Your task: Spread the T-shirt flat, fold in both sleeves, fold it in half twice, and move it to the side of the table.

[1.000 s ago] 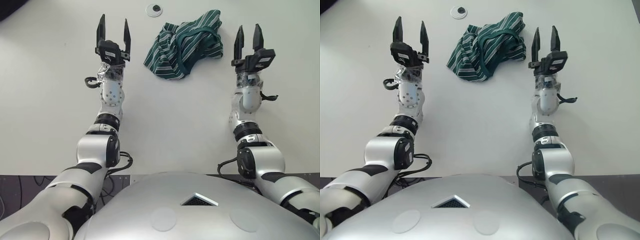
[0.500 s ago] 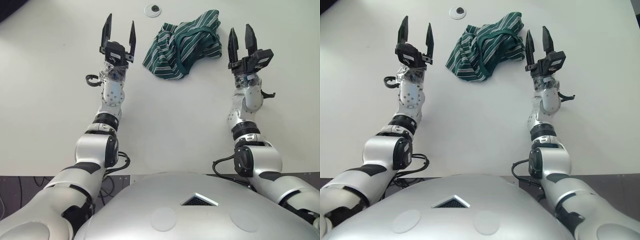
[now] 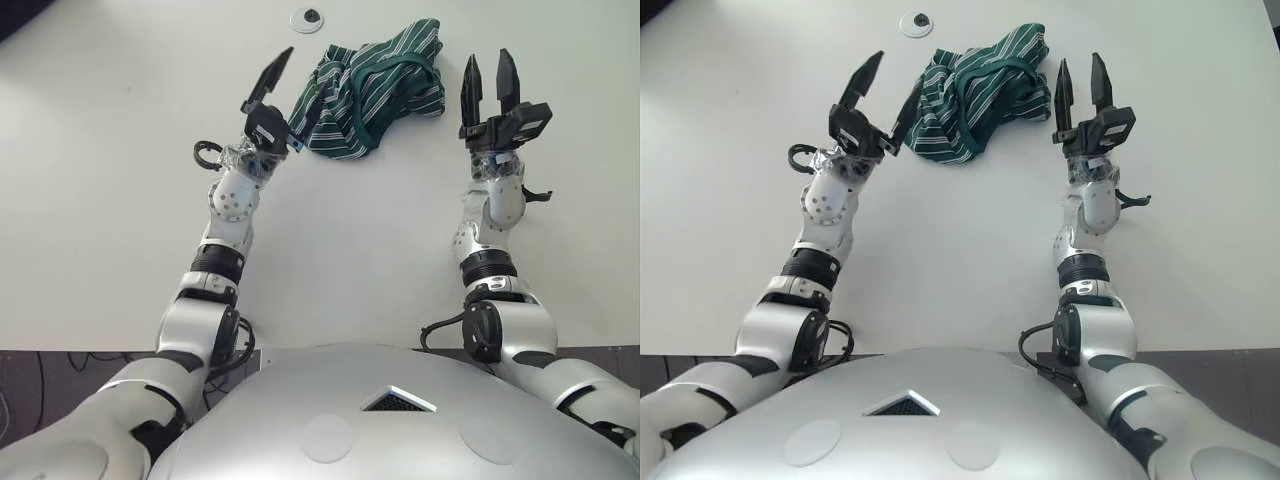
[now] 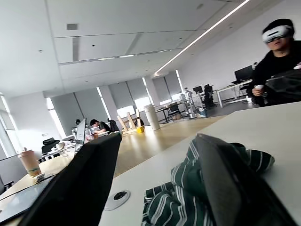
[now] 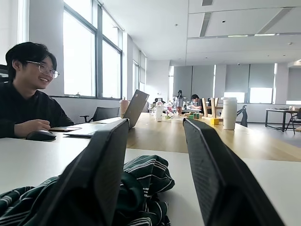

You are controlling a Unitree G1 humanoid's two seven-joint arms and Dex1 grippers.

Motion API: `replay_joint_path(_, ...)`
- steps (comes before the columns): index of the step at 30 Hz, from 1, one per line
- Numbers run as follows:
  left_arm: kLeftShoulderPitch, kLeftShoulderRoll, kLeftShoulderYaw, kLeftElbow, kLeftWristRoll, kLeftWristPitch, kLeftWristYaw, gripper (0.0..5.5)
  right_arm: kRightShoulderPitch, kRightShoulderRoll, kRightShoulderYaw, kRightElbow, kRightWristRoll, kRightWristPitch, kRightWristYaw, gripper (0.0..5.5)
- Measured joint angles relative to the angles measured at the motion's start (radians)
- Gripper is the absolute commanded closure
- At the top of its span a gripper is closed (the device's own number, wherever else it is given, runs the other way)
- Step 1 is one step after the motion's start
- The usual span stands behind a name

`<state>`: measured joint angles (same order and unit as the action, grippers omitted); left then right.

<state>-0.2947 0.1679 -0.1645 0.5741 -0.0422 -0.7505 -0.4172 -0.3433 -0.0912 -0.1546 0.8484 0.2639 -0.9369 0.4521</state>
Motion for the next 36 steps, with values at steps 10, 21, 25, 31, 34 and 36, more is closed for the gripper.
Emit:
replay_joint_path(10, 0.22, 0.119, -0.235, -0.561, 0.077, 0.879, -0.181, 2.59, 0.016, 0.005, 0.031, -0.009, -0.067, 0.033, -0.048, 3.4)
replay_joint_path(21, 0.072, 0.088, -0.245, -0.368, 0.183, 0.831, -0.103, 2.59, 0.015, 0.007, 0.053, 0.004, -0.109, 0.054, -0.084, 3.4)
replay_joint_path(25, 0.013, 0.057, -0.254, -0.264, 0.199, 0.774, -0.081, 2.82, 0.012, 0.006, 0.057, 0.015, -0.116, 0.055, -0.086, 3.4)
replay_joint_path(31, -0.035, 0.041, -0.252, -0.148, 0.2, 0.71, -0.072, 3.76, 0.005, 0.007, 0.06, 0.028, -0.117, 0.055, -0.087, 3.4)
replay_joint_path(34, -0.045, 0.033, -0.252, -0.12, 0.2, 0.694, -0.072, 4.25, 0.004, 0.007, 0.06, 0.029, -0.118, 0.055, -0.087, 3.4)
replay_joint_path(36, -0.051, 0.03, -0.253, -0.104, 0.2, 0.682, -0.073, 4.58, 0.004, 0.006, 0.06, 0.03, -0.118, 0.055, -0.088, 3.4)
